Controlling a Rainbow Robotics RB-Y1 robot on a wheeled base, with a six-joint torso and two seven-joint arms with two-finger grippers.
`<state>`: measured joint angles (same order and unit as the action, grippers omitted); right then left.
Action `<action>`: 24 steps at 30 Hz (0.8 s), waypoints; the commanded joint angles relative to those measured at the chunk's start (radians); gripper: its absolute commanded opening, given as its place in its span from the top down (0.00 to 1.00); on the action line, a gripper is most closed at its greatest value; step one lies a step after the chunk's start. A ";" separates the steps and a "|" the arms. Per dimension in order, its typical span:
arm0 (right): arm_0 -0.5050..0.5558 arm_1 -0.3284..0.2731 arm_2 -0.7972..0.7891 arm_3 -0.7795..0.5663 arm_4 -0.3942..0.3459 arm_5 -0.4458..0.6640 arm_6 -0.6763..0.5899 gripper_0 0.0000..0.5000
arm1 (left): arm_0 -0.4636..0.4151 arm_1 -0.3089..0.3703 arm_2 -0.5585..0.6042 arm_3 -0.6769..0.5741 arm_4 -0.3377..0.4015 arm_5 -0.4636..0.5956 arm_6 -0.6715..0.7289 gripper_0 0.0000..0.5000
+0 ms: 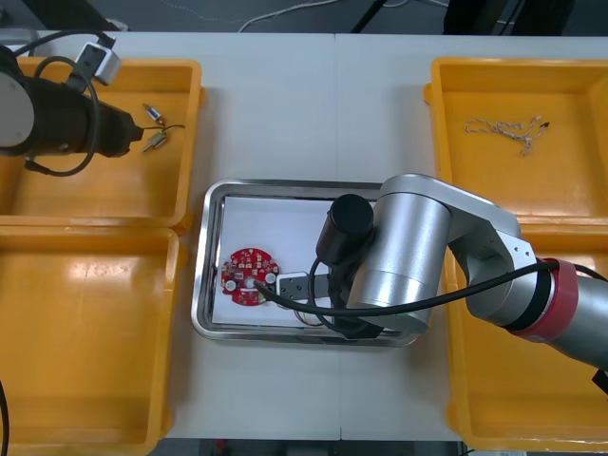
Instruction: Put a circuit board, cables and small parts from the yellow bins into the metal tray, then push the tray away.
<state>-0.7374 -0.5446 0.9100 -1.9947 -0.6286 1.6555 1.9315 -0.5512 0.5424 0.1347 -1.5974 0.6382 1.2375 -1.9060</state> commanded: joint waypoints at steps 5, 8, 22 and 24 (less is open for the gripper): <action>-0.031 0.017 -0.057 -0.050 -0.036 0.033 -0.006 0.00 | -0.010 -0.024 -0.067 0.109 0.043 -0.131 -0.202 0.00; -0.031 0.023 -0.108 -0.076 -0.059 0.093 -0.009 0.00 | -0.021 -0.028 -0.067 0.157 0.066 -0.156 -0.249 0.00; -0.031 0.011 -0.385 -0.144 -0.232 0.264 -0.232 0.00 | -0.082 -0.036 -0.072 0.247 0.069 -0.193 -0.297 0.00; -0.030 0.008 -0.415 -0.156 -0.235 0.264 -0.278 0.00 | -0.088 -0.036 -0.073 0.254 0.066 -0.197 -0.297 0.00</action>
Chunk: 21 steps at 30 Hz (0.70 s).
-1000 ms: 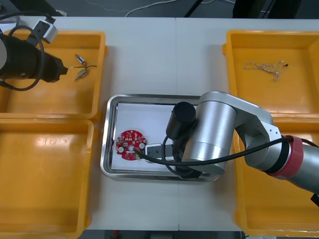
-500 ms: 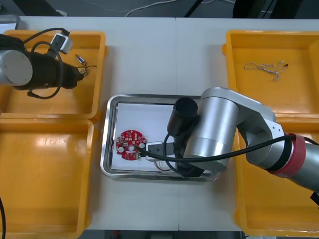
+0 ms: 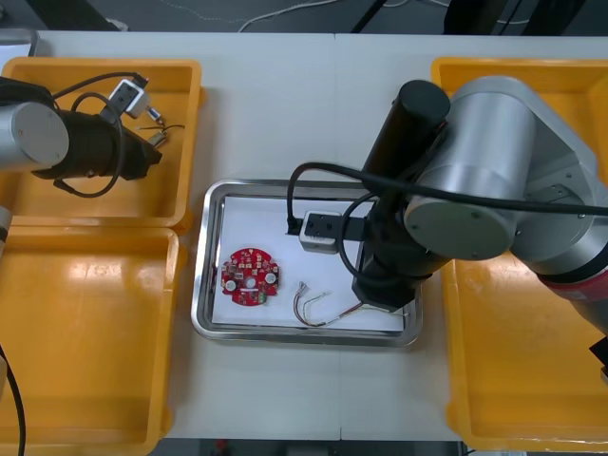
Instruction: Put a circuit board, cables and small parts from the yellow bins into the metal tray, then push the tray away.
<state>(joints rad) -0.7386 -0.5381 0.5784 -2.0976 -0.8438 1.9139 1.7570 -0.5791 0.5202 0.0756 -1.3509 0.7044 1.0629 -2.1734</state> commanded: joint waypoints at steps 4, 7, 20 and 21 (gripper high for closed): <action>-0.022 -0.014 -0.140 -0.088 -0.020 0.006 -0.232 0.00 | -0.079 -0.014 -0.014 0.032 -0.008 -0.034 -0.033 0.00; 0.007 -0.029 -0.183 -0.113 -0.023 0.006 -0.330 0.00 | -0.087 -0.014 -0.030 0.047 -0.017 -0.058 -0.037 0.00; 0.189 -0.134 -0.387 -0.214 -0.031 0.006 -0.593 0.00 | -0.134 -0.034 -0.039 0.125 -0.040 -0.069 -0.045 0.00; 0.199 -0.143 -0.399 -0.217 -0.034 0.006 -0.603 0.00 | -0.140 -0.035 -0.043 0.133 -0.040 -0.070 -0.043 0.00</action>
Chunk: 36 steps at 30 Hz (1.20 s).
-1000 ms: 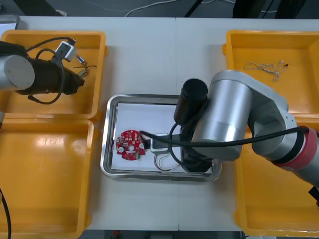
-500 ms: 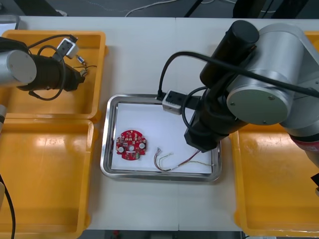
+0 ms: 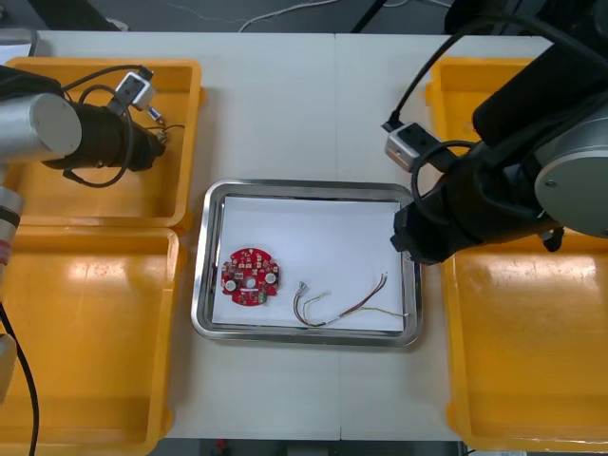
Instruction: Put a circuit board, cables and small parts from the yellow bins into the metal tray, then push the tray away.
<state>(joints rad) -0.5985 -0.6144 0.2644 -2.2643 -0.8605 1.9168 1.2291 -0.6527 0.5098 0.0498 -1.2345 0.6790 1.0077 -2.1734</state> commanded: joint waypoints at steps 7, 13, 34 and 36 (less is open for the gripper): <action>0.115 -0.125 -0.162 -0.057 -0.025 0.003 -0.194 0.00 | -0.102 -0.025 -0.041 0.064 -0.012 -0.034 -0.037 0.00; 0.174 -0.136 -0.261 -0.055 -0.023 0.003 -0.250 0.00 | -0.125 -0.024 -0.051 0.098 0.001 -0.021 -0.031 0.00; 0.229 -0.151 -0.484 0.055 0.123 0.003 -0.235 0.00 | -0.212 0.003 -0.068 0.231 -0.013 0.107 -0.026 0.00; 0.220 -0.153 -0.484 0.072 0.123 0.003 -0.232 0.00 | -0.225 0.003 -0.068 0.253 -0.013 0.107 -0.029 0.00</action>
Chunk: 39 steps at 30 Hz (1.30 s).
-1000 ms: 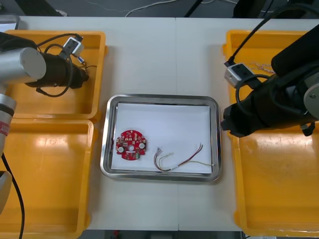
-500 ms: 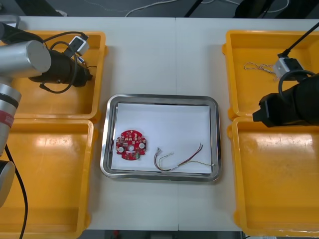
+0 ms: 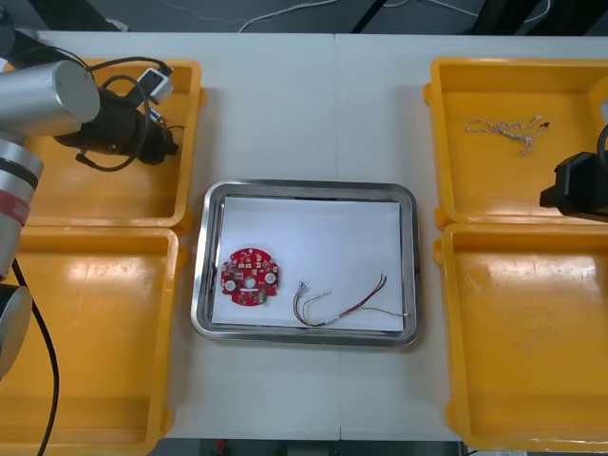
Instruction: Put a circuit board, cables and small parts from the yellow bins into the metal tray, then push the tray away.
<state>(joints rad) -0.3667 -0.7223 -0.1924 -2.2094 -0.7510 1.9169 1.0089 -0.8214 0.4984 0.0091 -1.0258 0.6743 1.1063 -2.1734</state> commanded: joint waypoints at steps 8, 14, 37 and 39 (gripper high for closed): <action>-0.117 -0.049 -0.019 0.181 0.002 0.003 0.017 0.00 | -0.070 0.025 -0.055 0.073 -0.013 0.004 -0.040 0.01; -0.202 -0.052 0.044 0.293 0.055 0.003 0.039 0.00 | -0.074 0.045 -0.080 0.089 0.014 0.023 -0.049 0.06; -0.380 -0.048 0.269 0.688 0.214 -0.434 0.079 0.00 | 0.010 0.104 -0.008 -0.054 0.077 0.196 -0.086 1.00; -0.385 -0.043 0.272 0.711 0.219 -0.460 0.082 0.00 | 0.036 0.118 0.005 -0.096 0.087 0.230 -0.080 1.00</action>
<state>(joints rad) -0.6997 -0.7317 0.0593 -1.5207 -0.5482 1.4920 1.0406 -0.8462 0.5622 -0.0296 -1.0239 0.7464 1.2910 -2.1735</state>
